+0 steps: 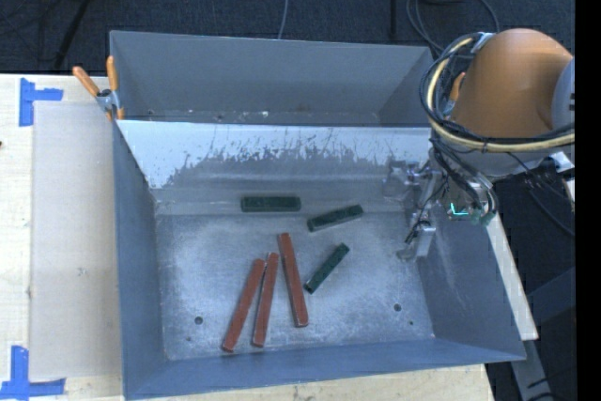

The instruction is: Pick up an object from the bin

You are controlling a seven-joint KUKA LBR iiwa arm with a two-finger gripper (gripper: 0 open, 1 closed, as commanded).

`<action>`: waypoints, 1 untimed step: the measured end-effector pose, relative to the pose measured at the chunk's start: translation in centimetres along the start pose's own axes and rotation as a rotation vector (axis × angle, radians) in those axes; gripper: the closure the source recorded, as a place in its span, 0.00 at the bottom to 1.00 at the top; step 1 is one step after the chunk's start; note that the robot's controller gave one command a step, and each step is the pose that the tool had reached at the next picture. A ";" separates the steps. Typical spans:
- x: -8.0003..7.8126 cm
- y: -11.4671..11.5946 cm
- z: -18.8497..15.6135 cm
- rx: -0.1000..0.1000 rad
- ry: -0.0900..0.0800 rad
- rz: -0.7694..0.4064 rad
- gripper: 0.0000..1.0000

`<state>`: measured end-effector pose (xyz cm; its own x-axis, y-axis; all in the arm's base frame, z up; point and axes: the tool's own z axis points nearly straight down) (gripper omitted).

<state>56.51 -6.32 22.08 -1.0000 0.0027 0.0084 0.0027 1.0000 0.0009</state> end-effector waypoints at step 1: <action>-2.0 1.1 11.5 0.000 -0.001 -0.244 0.00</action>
Offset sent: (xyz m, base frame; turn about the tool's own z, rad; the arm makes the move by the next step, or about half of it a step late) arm 0.0206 0.0091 -0.1116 -0.2427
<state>58.45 -5.25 10.52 -0.9711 -0.2387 0.0068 -0.2387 0.9711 0.0032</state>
